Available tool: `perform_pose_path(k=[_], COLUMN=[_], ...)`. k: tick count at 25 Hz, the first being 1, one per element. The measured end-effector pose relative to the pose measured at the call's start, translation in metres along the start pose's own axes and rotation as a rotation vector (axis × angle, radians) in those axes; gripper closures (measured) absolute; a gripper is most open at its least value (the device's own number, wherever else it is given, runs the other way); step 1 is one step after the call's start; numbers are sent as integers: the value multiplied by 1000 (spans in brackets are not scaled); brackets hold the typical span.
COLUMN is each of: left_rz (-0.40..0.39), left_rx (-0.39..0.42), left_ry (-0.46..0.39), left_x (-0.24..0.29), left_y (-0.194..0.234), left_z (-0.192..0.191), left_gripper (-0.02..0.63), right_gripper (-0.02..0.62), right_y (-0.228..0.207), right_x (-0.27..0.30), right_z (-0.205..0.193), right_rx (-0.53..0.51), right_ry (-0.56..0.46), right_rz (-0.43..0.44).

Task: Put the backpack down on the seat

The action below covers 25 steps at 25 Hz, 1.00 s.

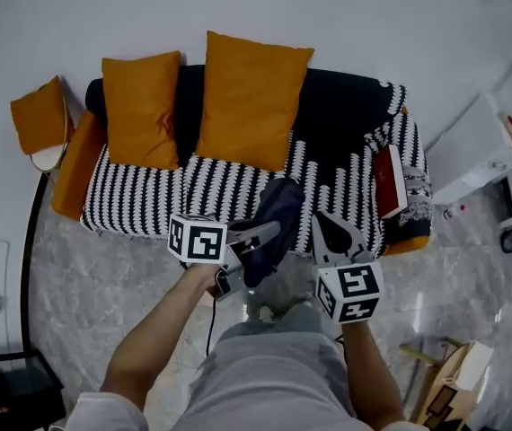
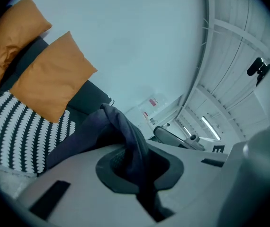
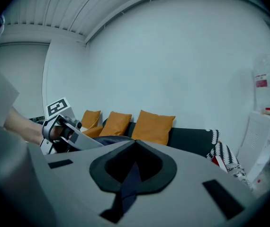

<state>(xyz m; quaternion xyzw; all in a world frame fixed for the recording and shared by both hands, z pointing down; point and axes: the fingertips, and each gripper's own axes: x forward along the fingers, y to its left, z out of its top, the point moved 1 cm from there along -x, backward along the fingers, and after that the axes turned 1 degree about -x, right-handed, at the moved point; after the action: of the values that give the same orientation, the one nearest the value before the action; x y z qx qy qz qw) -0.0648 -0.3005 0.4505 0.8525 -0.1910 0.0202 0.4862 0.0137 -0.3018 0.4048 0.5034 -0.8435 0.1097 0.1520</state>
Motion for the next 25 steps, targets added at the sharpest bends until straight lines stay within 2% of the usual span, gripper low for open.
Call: perform_pose_path(k=[6, 13, 25], left_rz=[24, 27, -59], left_rx=[58, 131, 240], left_ry=[78, 181, 410], left_x=[-5, 7, 36], left_y=[35, 67, 118], left_z=[27, 54, 89], left_gripper=[592, 592, 592], right_gripper=[594, 594, 594], right_y=[2, -14, -56], right_x=[32, 75, 152], right_z=[3, 13, 17], right_rx=[-1, -1, 32], right_ry=[1, -3, 60], right_rz=[28, 50, 41])
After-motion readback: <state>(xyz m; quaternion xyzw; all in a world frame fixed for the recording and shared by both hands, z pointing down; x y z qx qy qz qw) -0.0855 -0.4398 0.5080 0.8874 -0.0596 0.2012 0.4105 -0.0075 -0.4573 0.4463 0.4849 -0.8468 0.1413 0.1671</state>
